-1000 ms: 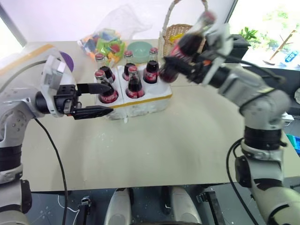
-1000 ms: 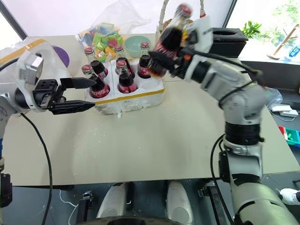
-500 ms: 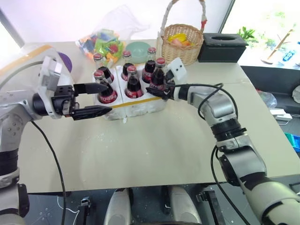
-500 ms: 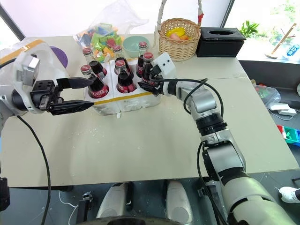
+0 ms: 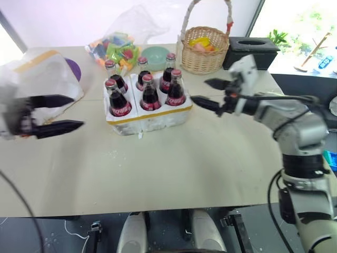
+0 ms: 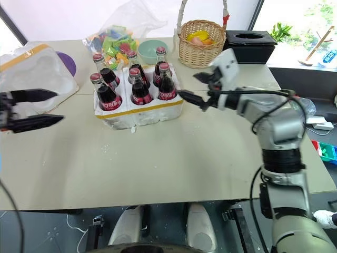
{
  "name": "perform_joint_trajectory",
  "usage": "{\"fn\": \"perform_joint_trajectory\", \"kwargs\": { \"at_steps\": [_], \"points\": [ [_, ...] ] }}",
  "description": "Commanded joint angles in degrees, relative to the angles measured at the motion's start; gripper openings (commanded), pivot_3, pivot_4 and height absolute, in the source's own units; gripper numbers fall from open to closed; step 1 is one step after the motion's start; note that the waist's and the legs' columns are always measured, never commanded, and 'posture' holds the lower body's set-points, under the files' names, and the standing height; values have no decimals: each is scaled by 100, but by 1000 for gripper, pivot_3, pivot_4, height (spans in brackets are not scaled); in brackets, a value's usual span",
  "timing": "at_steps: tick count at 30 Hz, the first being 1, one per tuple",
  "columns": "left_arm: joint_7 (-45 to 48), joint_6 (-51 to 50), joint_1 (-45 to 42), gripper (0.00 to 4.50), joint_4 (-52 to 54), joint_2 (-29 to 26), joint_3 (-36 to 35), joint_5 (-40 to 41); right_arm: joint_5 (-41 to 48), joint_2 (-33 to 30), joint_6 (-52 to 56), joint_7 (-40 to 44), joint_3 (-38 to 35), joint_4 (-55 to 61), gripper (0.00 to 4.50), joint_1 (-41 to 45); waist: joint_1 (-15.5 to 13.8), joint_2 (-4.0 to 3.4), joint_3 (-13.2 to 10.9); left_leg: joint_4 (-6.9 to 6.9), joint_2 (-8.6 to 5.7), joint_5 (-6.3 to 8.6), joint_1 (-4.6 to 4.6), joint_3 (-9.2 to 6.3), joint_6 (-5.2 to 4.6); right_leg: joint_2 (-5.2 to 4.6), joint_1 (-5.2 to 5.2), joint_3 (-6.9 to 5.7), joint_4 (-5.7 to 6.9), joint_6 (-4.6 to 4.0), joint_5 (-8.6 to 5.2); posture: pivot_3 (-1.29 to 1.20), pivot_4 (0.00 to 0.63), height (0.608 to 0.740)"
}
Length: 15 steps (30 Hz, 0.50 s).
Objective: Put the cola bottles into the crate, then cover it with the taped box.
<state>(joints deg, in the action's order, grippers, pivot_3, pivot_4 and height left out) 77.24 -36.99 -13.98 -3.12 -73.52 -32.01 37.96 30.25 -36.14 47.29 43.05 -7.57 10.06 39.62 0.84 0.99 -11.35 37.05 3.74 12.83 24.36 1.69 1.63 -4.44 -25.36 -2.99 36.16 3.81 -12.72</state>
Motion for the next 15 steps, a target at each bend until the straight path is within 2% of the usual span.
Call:
{"fn": "perform_joint_trajectory", "kwargs": {
  "at_steps": [1,4,7,10,15],
  "points": [
    [229,1122,101,4500,-1324,-647,-149,-981,218,-113,182,-183,-353,270,4432,-22,11,-3,0,0,1,0,-1,1,0,0,-1,0,-1,-3,1,0,150,740],
    [119,2063,-83,4500,-2538,-1051,321,-1665,300,-57,286,-386,-486,224,4432,-12,14,-9,-2,-3,3,0,-2,8,0,-1,-7,2,1,-19,-4,0,150,740],
    [-134,2640,-642,4500,-3539,-1246,927,-2192,303,-43,302,-523,-484,219,4432,-105,-24,-7,-2,-9,3,0,4,12,0,-3,-10,2,0,-19,-5,0,150,740],
    [-590,3444,-1380,4500,-4551,-1402,1534,-2877,312,-108,307,-563,-481,365,4432,-326,-44,3,2,-8,3,0,15,16,0,-5,-14,0,-4,-15,-5,0,150,740],
    [-1340,4072,-2787,4500,-5788,-1364,2396,-3855,423,-173,453,-747,-709,496,4432,-610,-45,16,5,-4,0,0,18,27,0,-12,-14,1,-6,6,6,0,150,740]
  ]
}}
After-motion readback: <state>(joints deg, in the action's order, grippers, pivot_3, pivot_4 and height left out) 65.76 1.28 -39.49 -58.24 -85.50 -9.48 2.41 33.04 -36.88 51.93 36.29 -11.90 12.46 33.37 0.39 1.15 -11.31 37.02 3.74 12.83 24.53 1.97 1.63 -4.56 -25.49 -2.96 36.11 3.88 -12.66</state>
